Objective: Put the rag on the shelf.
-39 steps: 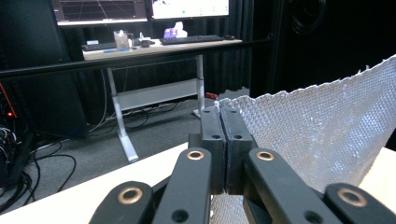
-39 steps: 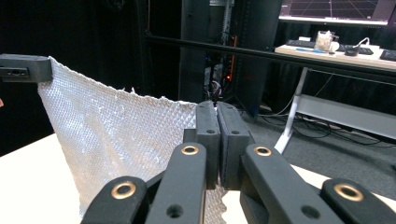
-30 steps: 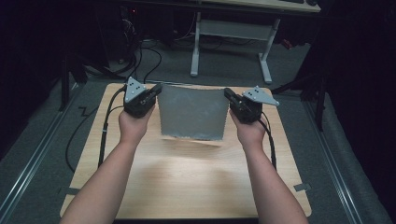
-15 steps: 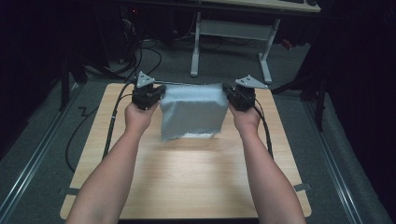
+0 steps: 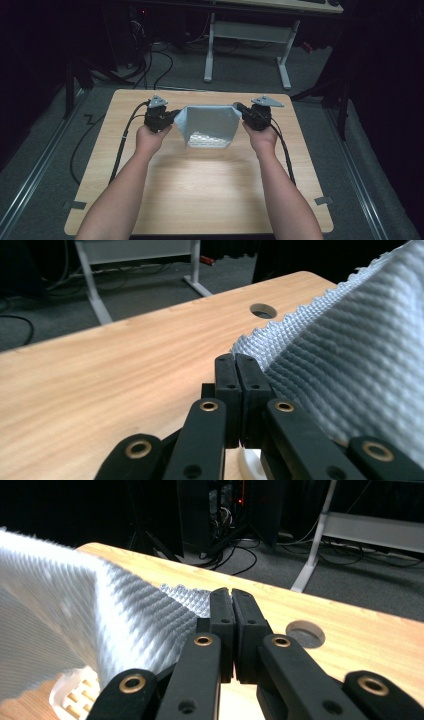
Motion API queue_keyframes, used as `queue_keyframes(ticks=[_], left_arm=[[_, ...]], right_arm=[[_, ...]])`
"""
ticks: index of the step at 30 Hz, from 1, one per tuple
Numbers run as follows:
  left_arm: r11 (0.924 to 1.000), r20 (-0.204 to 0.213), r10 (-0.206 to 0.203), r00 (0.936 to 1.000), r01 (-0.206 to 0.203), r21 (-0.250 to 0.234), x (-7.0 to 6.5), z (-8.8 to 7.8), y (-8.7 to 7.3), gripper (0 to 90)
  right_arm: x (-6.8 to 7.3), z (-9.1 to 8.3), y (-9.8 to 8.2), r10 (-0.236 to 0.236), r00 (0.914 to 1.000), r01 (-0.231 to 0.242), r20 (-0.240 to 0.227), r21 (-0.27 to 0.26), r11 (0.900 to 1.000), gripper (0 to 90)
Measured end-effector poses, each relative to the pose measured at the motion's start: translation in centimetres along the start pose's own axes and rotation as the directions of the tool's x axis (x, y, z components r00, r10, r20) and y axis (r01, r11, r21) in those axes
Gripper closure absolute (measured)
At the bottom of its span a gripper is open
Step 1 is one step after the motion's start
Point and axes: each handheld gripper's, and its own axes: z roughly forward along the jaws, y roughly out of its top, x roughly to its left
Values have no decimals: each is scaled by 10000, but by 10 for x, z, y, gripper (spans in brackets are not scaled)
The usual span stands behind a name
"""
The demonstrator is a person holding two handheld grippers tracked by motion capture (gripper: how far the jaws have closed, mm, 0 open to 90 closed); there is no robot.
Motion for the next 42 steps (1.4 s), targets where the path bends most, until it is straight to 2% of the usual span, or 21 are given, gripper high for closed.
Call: queue_keyframes(ticks=[4, 7, 15, 28, 31, 34, 36, 42], left_arm=[[9995, 112, -90, 9999, 86, 298, -2, 6, -9, 893], [9991, 210, -311, 9993, 305, 296, -1, 9, -16, 892], [9983, 262, -387, 9989, 375, 450, -3, 14, -28, 886], [9978, 152, -465, 9988, 457, 478, -2, 11, -34, 843], [9973, 38, -554, 9985, 551, 481, -1, 9, -33, 756], [9962, -107, -856, 9963, 857, 129, 4, 2, -33, 644], [9942, -214, -1080, 9939, 1079, -31, 8, -4, -34, 607], [9932, -636, -1154, 9913, 1143, -204, 19, -21, -39, 569]], right_arm=[[-1, 1, -9, 68, 10000, -69, 19, 190, 9998, 891], [0, 2, -15, 176, 9998, -177, 25, 242, 9996, 891], [-4, 6, -31, 392, 9992, -395, 54, 543, 9977, 887], [-5, 10, -42, 611, 9981, -612, 39, 648, 9960, 873], [-6, 9, -42, 553, 9984, -557, 78, 682, 9961, 843], [-8, 7, -41, 602, 9981, -609, 138, 628, 9962, 764], [-10, 4, -39, 601, 9977, -618, 304, 571, 9965, 741], [-16, -6, -34, 561, 9964, -588, 632, 418, 9974, 687]])
